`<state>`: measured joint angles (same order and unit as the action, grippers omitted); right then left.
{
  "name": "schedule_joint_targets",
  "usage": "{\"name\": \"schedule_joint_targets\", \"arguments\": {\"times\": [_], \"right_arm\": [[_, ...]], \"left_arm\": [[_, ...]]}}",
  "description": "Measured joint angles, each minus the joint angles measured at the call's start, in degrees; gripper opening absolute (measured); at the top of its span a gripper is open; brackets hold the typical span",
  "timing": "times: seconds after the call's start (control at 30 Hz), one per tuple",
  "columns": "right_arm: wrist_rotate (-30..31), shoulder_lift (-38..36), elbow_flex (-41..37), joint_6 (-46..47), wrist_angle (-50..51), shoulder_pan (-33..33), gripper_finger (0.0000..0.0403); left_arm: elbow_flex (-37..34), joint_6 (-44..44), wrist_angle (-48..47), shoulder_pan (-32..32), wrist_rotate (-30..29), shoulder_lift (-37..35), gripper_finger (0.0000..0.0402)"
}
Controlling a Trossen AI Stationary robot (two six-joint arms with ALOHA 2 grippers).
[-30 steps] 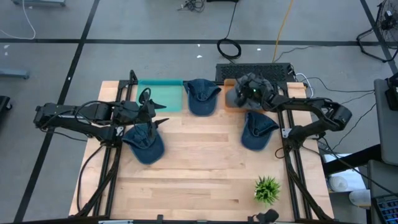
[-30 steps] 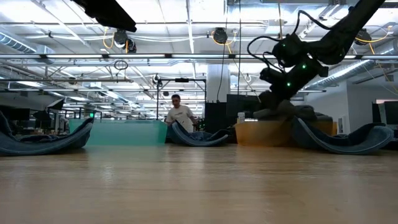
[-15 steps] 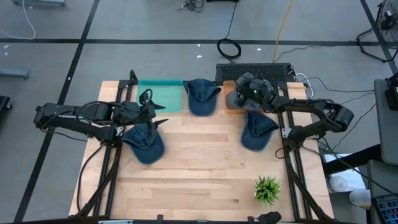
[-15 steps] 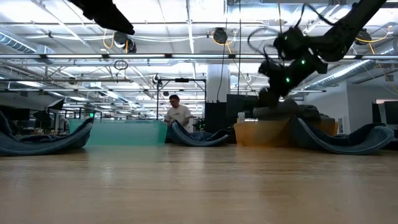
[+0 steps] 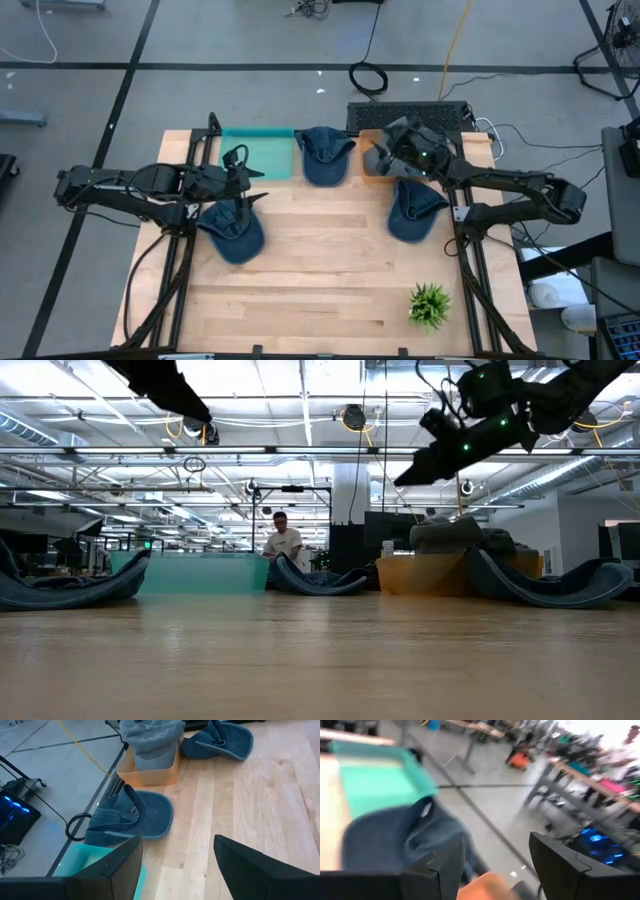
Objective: Pick & Place hat
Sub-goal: Put the gray cap into the orange bin
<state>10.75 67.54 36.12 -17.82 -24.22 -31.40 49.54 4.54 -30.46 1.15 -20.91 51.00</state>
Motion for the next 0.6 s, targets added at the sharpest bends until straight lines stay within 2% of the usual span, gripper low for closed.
{"name": "schedule_joint_targets", "arguments": {"times": [0.37, 0.6], "right_arm": [[1.4, 9.4, 0.0, 2.7, 1.0, -2.9, 0.0208], [1.1, 12.2, 0.0, 7.1, 5.1, -5.1, 0.0208]], "left_arm": [[0.0, -0.6, 0.6, 0.0, 0.0, 0.0, 0.0247], [0.0, -0.6, 0.6, 0.0, 0.0, 0.0, 0.0241]]}}
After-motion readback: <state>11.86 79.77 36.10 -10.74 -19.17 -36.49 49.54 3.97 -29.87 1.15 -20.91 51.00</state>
